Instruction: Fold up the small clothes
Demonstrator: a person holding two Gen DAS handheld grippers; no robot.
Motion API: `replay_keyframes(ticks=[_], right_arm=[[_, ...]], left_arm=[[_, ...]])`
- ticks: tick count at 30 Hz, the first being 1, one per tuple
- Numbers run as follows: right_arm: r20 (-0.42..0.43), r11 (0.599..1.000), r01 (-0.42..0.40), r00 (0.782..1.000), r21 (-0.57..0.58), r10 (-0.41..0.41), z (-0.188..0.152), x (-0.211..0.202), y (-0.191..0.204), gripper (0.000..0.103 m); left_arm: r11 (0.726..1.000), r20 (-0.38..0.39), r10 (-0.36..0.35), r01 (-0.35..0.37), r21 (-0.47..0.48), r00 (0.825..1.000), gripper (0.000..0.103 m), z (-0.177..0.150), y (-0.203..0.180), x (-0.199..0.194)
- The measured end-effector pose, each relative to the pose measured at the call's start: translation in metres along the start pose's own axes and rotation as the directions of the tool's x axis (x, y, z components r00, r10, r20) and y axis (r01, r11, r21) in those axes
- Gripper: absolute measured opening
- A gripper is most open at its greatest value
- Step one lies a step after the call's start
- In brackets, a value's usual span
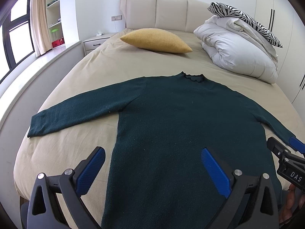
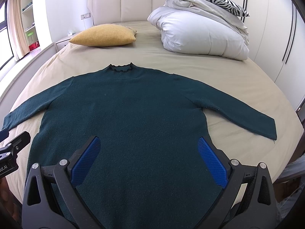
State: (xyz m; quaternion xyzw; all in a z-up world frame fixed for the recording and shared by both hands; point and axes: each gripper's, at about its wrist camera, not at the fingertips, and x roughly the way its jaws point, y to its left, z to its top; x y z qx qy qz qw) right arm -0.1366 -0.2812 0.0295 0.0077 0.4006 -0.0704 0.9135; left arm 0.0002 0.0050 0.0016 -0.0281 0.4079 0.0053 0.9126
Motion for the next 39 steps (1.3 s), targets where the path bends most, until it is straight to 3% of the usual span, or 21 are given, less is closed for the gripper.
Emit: replay_keyframes(ticks=[39], right_arm=[[-0.012,1.000,-0.007,1.000,0.000,0.007,-0.0036,0.0045,-0.0014,0.103]], left_arm=[[1.000,-0.001,-0.002,0.002,0.000,1.000,0.103,-0.0006,0.0012,0.0006]])
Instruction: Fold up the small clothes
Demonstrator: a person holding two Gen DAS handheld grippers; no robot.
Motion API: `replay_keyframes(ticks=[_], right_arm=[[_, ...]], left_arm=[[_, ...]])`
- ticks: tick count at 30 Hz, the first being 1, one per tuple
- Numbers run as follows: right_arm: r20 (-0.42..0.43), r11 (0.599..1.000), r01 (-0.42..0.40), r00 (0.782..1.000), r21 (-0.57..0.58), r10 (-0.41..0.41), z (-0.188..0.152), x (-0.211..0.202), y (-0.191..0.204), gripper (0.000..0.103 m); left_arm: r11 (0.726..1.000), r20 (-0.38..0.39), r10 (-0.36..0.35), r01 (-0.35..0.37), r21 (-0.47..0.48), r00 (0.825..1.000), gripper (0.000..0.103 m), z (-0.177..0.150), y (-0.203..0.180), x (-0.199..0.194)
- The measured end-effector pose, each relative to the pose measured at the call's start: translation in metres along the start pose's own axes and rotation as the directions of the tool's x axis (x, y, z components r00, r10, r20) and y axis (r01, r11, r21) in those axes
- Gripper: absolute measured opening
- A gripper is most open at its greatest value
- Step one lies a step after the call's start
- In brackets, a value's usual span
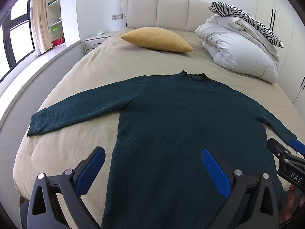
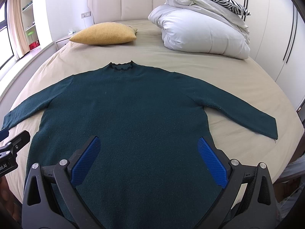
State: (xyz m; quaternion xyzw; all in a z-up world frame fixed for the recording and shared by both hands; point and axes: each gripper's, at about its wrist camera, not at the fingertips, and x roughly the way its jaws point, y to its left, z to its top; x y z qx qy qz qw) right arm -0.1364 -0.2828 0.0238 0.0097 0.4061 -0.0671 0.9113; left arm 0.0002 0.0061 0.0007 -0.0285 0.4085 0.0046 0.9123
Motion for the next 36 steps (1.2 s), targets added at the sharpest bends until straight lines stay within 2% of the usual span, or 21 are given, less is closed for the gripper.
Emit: replay_keyframes(ticks=[6,12,16,20,23,25,29,31,34,36], right_arm=[[-0.009,1.000,-0.006,1.000,0.021,0.006,0.001,0.006,-0.008,0.103],[-0.025,0.997,0.002,1.000,0.080,0.000,0.002,0.018,-0.035,0.103],[-0.042,0.987,0.024,0.999,0.159,-0.018,0.004,0.030,-0.080,0.103],[-0.056,0.951,0.048,0.998,0.307,-0.032,0.003,0.043,-0.159,0.103],[-0.051,0.891,0.055,0.998,0.450,-0.036,-0.005,0.053,-0.236,0.103],[-0.046,0.827,0.064,0.998,0.559,-0.046,-0.019,0.058,-0.293,0.102],[-0.056,0.671,0.064,0.998,0.739,-0.034,-0.053,0.076,-0.397,0.084],[-0.062,0.610,0.068,0.998,0.789,-0.031,-0.070,0.087,-0.437,0.077],[-0.060,0.515,0.061,0.998,0.855,-0.017,-0.094,0.108,-0.481,0.067],[-0.024,0.486,0.028,1.000,0.874,-0.014,-0.099,0.119,-0.497,0.058]], left_arm=[[1.000,-0.003,-0.003,0.003,-0.003,1.000,0.103,-0.002,0.003,0.002],[1.000,-0.014,-0.001,0.001,0.000,1.000,0.103,-0.007,0.002,0.007],[1.000,-0.014,0.008,-0.008,0.018,1.000,0.103,-0.007,-0.005,0.009],[0.999,-0.017,0.004,-0.004,0.038,1.000,0.103,-0.004,-0.014,0.013],[0.999,-0.022,-0.027,0.028,0.031,0.999,0.103,-0.001,-0.018,0.016],[0.998,-0.037,-0.055,0.055,0.009,0.998,0.103,0.002,-0.020,0.020],[0.989,-0.077,-0.136,0.131,-0.066,0.988,0.103,0.007,-0.019,0.035],[0.982,-0.088,-0.164,0.155,-0.104,0.982,0.103,0.008,-0.020,0.044],[0.978,-0.099,-0.194,0.185,-0.099,0.976,0.103,0.009,-0.027,0.055],[0.969,-0.096,-0.238,0.231,-0.086,0.966,0.103,0.009,-0.032,0.063]])
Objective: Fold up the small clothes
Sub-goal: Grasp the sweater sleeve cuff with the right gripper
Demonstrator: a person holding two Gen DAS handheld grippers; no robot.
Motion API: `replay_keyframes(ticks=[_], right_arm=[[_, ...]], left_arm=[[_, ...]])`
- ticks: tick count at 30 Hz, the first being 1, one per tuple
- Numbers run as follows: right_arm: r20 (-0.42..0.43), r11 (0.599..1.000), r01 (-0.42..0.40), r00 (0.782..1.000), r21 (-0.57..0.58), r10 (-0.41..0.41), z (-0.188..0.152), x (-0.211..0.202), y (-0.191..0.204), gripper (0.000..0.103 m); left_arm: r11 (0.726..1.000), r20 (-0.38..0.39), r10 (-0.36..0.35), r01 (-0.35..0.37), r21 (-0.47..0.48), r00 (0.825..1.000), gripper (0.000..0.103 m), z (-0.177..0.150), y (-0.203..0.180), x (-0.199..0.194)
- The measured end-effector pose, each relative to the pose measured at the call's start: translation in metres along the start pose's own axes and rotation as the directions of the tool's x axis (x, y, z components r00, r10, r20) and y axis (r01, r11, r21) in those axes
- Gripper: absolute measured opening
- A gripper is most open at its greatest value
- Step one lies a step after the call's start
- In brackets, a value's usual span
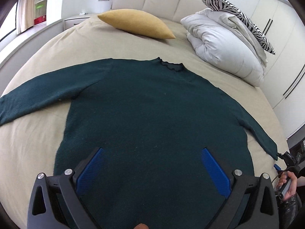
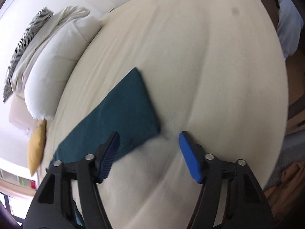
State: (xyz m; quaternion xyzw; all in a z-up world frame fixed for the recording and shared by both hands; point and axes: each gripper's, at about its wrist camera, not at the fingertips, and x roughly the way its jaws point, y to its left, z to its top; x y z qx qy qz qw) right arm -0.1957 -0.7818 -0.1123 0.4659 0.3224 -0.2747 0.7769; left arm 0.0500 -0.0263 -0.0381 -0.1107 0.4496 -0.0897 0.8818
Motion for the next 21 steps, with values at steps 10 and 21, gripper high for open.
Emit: replay_keyframes(ticks=[10,21], right_arm=[[0.012,0.994,-0.012,1.000,-0.106,0.013,0.053,0.048,0.033,0.008],[-0.013,0.911,-0.099,0.995,-0.400,0.103,0.004,0.042,0.220,0.007]], left_arm=[[0.999,-0.031,-0.021,0.022,0.026,0.999,0.103,0.009,-0.005,0.010],[0.983,-0.013,-0.172,0.171,-0.068,0.985,0.090,0.032,0.026,0.011]])
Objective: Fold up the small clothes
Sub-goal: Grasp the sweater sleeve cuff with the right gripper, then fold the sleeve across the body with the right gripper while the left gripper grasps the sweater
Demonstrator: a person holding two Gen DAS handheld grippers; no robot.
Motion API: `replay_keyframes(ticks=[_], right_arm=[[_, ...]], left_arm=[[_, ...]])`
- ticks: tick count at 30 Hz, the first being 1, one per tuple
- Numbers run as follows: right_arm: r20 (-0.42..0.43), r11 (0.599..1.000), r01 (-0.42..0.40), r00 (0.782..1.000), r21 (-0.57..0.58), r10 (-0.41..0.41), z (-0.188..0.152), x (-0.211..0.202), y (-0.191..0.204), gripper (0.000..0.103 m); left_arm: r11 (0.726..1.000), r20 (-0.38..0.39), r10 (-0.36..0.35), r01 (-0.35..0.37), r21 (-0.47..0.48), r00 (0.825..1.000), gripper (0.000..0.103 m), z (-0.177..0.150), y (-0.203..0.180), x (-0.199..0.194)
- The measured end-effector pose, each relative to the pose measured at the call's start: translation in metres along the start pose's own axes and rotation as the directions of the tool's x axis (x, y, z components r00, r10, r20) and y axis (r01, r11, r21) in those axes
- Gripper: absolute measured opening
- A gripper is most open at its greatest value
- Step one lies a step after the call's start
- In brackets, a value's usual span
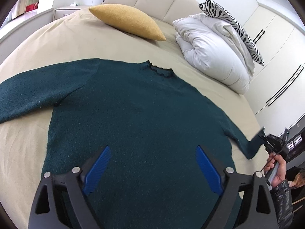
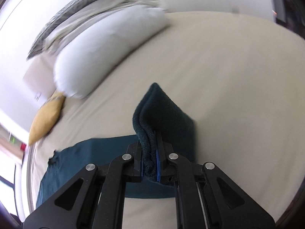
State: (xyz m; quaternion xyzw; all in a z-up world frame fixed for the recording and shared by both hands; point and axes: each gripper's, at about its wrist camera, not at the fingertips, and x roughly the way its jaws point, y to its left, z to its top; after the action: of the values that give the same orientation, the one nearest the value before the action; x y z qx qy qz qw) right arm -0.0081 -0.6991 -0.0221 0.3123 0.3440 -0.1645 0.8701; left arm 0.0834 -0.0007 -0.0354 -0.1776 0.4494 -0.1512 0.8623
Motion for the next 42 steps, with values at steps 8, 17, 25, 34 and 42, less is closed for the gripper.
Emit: replay_keyframes(ticks=[8,17,25,34,42], right_arm=[[-0.143,0.929,-0.262,0.962,-0.263,0.231,-0.048,0.056,0.223,0.007],[-0.351,0.818,-0.405,0.897,-0.409,0.269,-0.170,0.107,0.354,0.007],[-0.392,0.818,-0.402,0.888,-0.410,0.240,-0.206,0.130,0.374,0.008],[-0.421,0.840,-0.432,0.863,-0.328,0.279,-0.227,0.108,0.346,0.057],[-0.322,0.841,-0.426,0.890,-0.334,0.323,-0.177,0.046,0.275,0.066]], left_arm=[[0.997,0.028,-0.043,0.044,-0.056,0.999,0.088,0.016,0.032,-0.008],[0.988,0.060,-0.039,0.047,-0.144,0.997,0.085,0.028,0.086,-0.010],[0.986,0.064,-0.051,0.061,-0.154,0.997,0.082,0.037,0.096,0.001],[0.990,0.026,-0.073,0.075,-0.121,0.997,0.082,0.046,0.076,0.022],[0.995,-0.044,-0.070,0.066,-0.073,0.997,0.082,0.064,0.041,0.072]])
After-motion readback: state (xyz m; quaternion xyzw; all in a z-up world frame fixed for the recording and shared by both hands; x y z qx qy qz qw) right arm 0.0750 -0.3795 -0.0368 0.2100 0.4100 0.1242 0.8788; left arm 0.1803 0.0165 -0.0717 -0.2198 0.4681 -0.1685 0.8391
